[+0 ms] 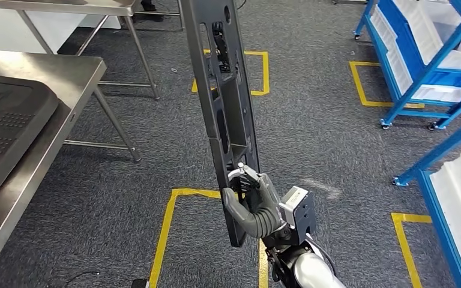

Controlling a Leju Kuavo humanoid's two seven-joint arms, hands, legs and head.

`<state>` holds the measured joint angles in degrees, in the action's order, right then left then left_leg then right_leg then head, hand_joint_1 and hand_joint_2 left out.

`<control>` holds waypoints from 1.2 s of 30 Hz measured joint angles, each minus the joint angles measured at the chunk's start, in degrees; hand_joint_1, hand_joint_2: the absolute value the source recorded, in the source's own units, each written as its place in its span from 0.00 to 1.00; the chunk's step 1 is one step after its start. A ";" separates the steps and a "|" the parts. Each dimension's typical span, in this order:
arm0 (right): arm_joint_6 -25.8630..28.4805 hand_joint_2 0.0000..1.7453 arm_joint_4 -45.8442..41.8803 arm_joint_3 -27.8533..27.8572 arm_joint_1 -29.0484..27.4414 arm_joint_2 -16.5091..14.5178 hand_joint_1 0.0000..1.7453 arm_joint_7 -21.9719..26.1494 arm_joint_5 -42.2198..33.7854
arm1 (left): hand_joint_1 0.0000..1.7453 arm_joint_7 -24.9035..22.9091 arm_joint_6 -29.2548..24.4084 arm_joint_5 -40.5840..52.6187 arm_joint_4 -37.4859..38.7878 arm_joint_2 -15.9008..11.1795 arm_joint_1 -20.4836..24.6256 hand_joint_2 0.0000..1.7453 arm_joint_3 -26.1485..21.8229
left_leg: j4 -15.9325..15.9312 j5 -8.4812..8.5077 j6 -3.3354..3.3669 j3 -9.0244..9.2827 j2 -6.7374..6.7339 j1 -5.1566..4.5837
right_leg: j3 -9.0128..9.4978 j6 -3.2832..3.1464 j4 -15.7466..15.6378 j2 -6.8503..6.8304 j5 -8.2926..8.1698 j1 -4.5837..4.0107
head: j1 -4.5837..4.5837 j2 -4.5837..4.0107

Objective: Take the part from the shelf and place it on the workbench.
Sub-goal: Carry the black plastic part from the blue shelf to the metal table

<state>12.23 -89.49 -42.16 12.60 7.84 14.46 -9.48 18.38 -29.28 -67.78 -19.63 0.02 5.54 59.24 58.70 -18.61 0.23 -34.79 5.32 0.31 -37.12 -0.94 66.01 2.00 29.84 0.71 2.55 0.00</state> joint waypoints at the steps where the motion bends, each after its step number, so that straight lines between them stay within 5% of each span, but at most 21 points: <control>1: 0.02 1.00 -0.08 0.27 -0.03 0.08 1.00 0.09 -0.10 | 0.00 -0.01 0.03 -0.03 0.00 0.01 0.07 1.00 0.01 | 0.19 -0.07 -0.19 -0.12 0.75 0.03 | 1.46 -0.05 -3.63 1.55 -1.47 0.12 | 0.01 0.00; 3: 0.02 1.00 -0.26 0.68 -0.18 0.25 1.00 0.22 -0.23 | 0.00 -0.05 0.07 -0.10 -0.01 0.01 0.15 1.00 0.04 | 0.33 -0.06 -0.80 -0.54 2.02 0.37 | 2.59 -0.06 -6.53 3.59 -1.99 0.09 | -0.01 0.00; 6: 0.05 1.00 -0.57 1.13 -0.32 0.39 1.00 0.32 -0.29 | 0.00 -0.08 0.20 -0.26 -0.01 0.01 -0.01 1.00 0.13 | 0.33 -0.01 -2.01 -0.88 3.08 0.74 | 2.99 -0.60 -7.17 1.85 -2.18 -0.13 | -0.07 0.00; 8: 0.07 1.00 -0.92 1.30 -0.34 0.42 1.00 0.40 -0.29 | 0.00 -0.09 0.30 -0.43 -0.01 0.01 0.00 1.00 0.26 | 3.44 -2.04 -2.57 -2.07 0.01 0.45 | 3.46 -1.16 -7.82 0.06 -2.39 -0.05 | -0.85 0.00; 10: 0.16 1.00 -1.14 1.51 -0.45 0.50 1.00 0.47 -0.29 | 0.00 -0.10 0.42 -0.50 -0.01 0.01 0.10 1.00 0.39 | 10.76 -6.00 -2.99 -5.27 -3.74 0.34 | 3.64 -1.51 -7.94 -1.77 -2.32 -0.30 | -1.78 0.00; 12: 0.34 1.00 -1.17 1.67 -0.63 0.60 1.00 0.47 -0.30 | 0.00 -0.14 0.56 -0.51 -0.01 0.01 0.12 1.00 0.50 | 16.71 -8.22 -3.22 -7.94 -4.74 0.45 | 3.63 -1.67 -7.90 -3.56 -2.18 -0.52 | -2.23 0.00; 13: 0.46 1.00 -1.18 1.71 -0.72 0.63 1.00 0.47 -0.31 | 0.00 -0.21 0.62 -0.53 -0.01 0.01 0.08 1.00 0.58 | 16.85 -7.80 -3.21 -7.83 -4.86 0.47 | 3.63 -1.69 -7.88 -4.35 -2.12 -0.58 | -2.44 0.00; 15: 0.68 1.00 -1.25 1.80 -0.78 0.64 1.00 0.53 -0.33 | 0.00 -0.35 0.69 -0.58 0.00 0.01 0.06 1.00 0.81 | 10.74 -4.47 -2.85 -4.32 -5.63 0.33 | 3.77 -1.66 -7.85 -5.78 -1.96 -0.71 | -2.91 0.00; 17: 0.84 1.00 -1.43 2.00 -0.79 0.65 1.00 0.66 -0.36 | 0.00 -0.39 0.74 -0.62 0.00 0.01 0.15 1.00 0.98 | 2.81 -1.72 -1.98 -0.25 -8.35 -0.30 | 3.96 -1.44 -7.75 -7.01 -1.73 -0.98 | -3.28 0.00; 19: 0.90 1.00 -1.57 2.15 -0.83 0.66 1.00 0.79 -0.41 | 0.00 -0.40 0.86 -0.67 0.00 0.01 0.19 1.00 1.07 | -0.16 -1.15 -1.18 0.88 -9.73 -0.92 | 4.06 -1.04 -7.68 -8.12 -1.56 -1.15 | -3.26 0.00; 21: 0.92 1.00 -1.66 2.28 -0.88 0.68 1.00 0.86 -0.47 | 0.00 -0.43 0.97 -0.74 0.00 0.01 0.08 1.00 1.16 | -0.63 -0.77 -0.60 0.85 -8.37 -0.86 | 4.26 -0.49 -7.57 -8.98 -1.28 -1.08 | -3.15 0.00; 23: 0.93 1.00 -1.82 2.62 -0.91 0.72 1.00 0.99 -0.55 | 0.00 -0.45 1.04 -0.91 0.01 0.02 0.04 1.00 1.28 | -1.35 -0.24 0.01 1.15 -6.91 -0.48 | 3.68 0.13 -5.53 -6.86 0.24 -0.80 | -2.99 0.00; 25: 0.95 1.00 -1.94 2.97 -1.05 0.84 1.00 1.14 -0.66 | 0.00 -0.45 1.11 -1.07 0.02 0.05 0.16 1.00 1.36 | -1.61 0.02 0.36 1.31 -5.56 -0.29 | 0.94 0.52 0.68 -3.37 3.54 -0.43 | -2.31 0.00; 27: 0.99 1.00 -1.96 3.23 -1.33 1.04 1.00 1.16 -0.78 | 0.00 -0.45 1.17 -1.14 0.02 0.08 0.19 1.00 1.39 | -1.46 0.03 0.46 1.28 -4.17 -0.30 | -2.51 0.72 7.49 -2.20 6.04 -0.26 | -1.65 0.00; 28: 1.01 1.00 -1.96 3.36 -1.45 1.13 1.00 1.16 -0.82 | 0.00 -0.45 1.20 -1.15 0.02 0.09 0.18 1.00 1.40 | -1.31 -0.03 0.45 1.28 -3.37 -0.29 | -3.26 0.79 8.59 -2.10 5.75 -0.19 | -1.42 0.00; 30: 1.02 1.00 -1.96 3.59 -1.53 1.21 1.00 1.16 -0.84 | 0.00 -0.45 1.26 -1.16 0.02 0.09 0.18 1.00 1.41 | -0.75 -0.31 0.24 1.27 -1.76 -0.19 | -1.56 0.90 4.04 -1.71 2.01 0.04 | -1.05 0.00; 32: 1.02 1.00 -1.97 3.73 -1.52 1.26 1.00 1.21 -0.90 | 0.00 -0.46 1.32 -1.18 0.03 0.10 0.24 1.00 1.42 | 0.06 -0.80 -0.27 1.03 -0.32 -0.02 | 1.67 0.94 -3.19 0.43 -1.04 0.42 | -0.73 0.00; 34: 1.01 1.00 -2.05 3.85 -1.52 1.32 1.00 1.28 -1.01 | 0.00 -0.51 1.43 -1.24 0.04 0.11 0.29 1.00 1.43 | 0.59 -0.98 -0.93 0.46 0.74 0.16 | 2.82 0.74 -5.92 2.14 -1.27 0.58 | -0.64 0.00; 36: 0.97 1.00 -2.11 3.98 -1.47 1.37 1.00 1.37 -1.12 | 0.00 -0.66 1.57 -1.30 0.06 0.11 0.22 1.00 1.45 | 0.59 -0.82 -1.63 0.03 1.68 0.33 | 2.75 0.15 -6.06 1.49 -1.37 0.43 | -0.84 0.00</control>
<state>13.20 -91.60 -38.17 11.13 9.21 15.82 -10.60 17.72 -27.71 -69.07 -19.57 0.13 5.76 60.69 59.29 -19.43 -1.39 -34.76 7.00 0.64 -34.37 -0.79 59.95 3.49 28.47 1.14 1.71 0.00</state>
